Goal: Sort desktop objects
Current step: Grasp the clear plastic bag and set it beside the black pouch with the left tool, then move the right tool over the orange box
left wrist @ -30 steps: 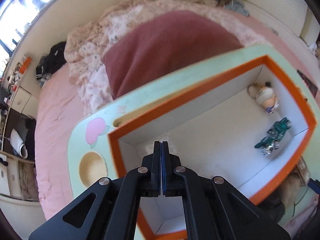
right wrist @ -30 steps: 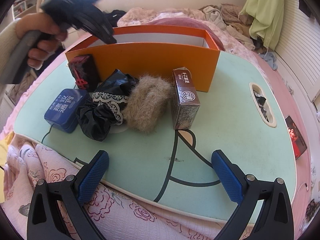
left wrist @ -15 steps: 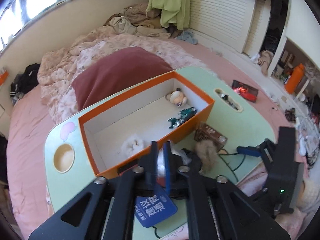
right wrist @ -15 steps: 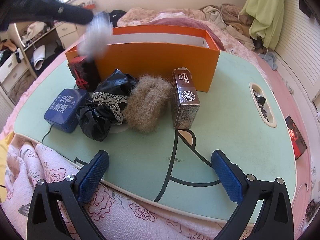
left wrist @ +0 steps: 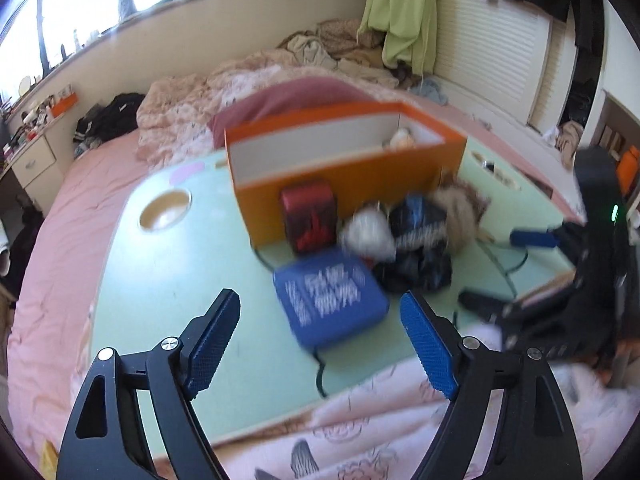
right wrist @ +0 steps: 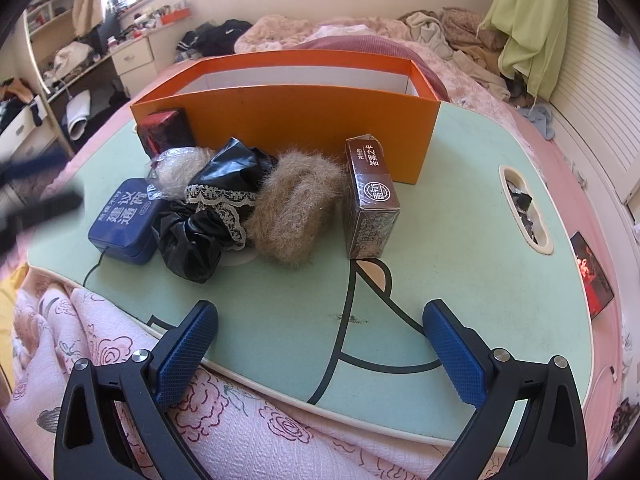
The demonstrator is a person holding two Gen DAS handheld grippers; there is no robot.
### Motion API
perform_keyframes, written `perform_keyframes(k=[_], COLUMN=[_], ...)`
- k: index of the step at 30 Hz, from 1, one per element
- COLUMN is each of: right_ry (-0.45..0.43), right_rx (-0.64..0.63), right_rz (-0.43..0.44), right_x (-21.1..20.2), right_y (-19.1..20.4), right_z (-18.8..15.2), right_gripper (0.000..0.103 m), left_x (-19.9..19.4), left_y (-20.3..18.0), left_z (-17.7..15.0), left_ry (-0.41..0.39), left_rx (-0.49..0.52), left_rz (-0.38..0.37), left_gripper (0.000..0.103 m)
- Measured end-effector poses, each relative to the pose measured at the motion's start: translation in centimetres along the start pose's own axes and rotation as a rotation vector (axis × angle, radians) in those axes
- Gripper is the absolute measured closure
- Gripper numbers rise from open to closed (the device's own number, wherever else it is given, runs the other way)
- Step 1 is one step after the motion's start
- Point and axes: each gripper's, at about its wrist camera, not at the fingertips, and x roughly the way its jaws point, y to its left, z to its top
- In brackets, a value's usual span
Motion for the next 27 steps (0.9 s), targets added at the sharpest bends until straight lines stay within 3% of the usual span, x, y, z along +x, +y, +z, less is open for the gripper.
perform_keyframes(k=[3,4,5,6,7,27], right_ry=[0.0,0.0,0.003,0.002,0.002,0.003], right_rx=[0.001,0.001,0.001,0.001,0.002,0.008], right_rz=[0.0,0.0,-0.001,-0.002,-0.001,-0.002], right_x=[0.0,0.0,0.0,-0.1,-0.1,-0.1], right_y=[0.0,0.0,0.0,0.1,0.2,0.1], right_z=[0.0,0.0,0.0,-0.1,-0.1,-0.2], right_gripper=[0.0,0.0,0.0,0.0,0.0,0.0], left_x=[2.2,3.2,3.7,4.3,4.5,4.4], left_y=[-0.2,-0.2,0.0,0.5,0.5,1.0], left_z=[-1.4,-1.8,-2.0,-2.0,-2.1,-2.2], left_ry=[0.04,0.057,0.027,0.038,0.042,0.024], left_rx=[-0.026,-0.036,-0.06,-0.082,-0.082,-0.079], left_rz=[0.026,0.047,0.039,0.006,0.0,-0.003], left_gripper=[0.021,0.015,0.012,0.002,0.0,0.0])
